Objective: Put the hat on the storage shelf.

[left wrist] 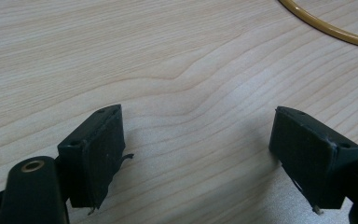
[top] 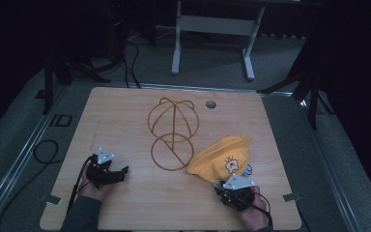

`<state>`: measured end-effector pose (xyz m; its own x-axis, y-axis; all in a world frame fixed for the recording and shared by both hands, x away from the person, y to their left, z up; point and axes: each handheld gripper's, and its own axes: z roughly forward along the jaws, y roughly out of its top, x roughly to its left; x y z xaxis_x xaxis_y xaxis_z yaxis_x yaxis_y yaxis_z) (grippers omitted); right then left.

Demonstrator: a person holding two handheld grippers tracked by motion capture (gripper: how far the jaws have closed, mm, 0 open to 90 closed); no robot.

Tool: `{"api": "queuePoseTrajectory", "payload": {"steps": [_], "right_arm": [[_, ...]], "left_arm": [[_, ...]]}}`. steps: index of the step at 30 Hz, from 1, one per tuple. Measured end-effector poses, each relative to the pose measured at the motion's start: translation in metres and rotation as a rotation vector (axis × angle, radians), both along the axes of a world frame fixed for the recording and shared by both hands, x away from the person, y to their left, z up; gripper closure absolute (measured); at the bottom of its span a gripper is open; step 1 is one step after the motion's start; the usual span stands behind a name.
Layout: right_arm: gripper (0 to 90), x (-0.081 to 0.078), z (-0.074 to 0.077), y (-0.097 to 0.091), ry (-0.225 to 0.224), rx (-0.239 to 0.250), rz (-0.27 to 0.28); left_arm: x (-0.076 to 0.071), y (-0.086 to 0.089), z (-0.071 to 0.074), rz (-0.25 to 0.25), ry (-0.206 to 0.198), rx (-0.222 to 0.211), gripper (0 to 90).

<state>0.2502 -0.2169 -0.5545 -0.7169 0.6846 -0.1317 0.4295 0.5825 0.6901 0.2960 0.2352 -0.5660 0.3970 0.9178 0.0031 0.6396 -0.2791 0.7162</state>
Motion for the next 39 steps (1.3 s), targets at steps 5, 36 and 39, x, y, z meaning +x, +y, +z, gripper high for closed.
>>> {"api": "queuePoseTrajectory", "payload": {"steps": [5, 36, 39], "right_arm": [[80.7, 0.002, 0.006, 0.000, -0.012, -0.020, 0.013], [81.4, 0.004, 0.025, -0.003, -0.008, 0.009, 0.074], [81.5, 0.006, 0.027, -0.002, -0.007, 0.006, 0.079]], "left_arm": [[0.000, 0.000, 0.000, 0.001, 0.000, 0.000, 18.3], [0.000, 0.000, 0.000, 0.003, 0.001, 0.001, 18.3], [0.000, 0.000, 0.000, 0.003, 0.001, 0.001, 18.3]]}}
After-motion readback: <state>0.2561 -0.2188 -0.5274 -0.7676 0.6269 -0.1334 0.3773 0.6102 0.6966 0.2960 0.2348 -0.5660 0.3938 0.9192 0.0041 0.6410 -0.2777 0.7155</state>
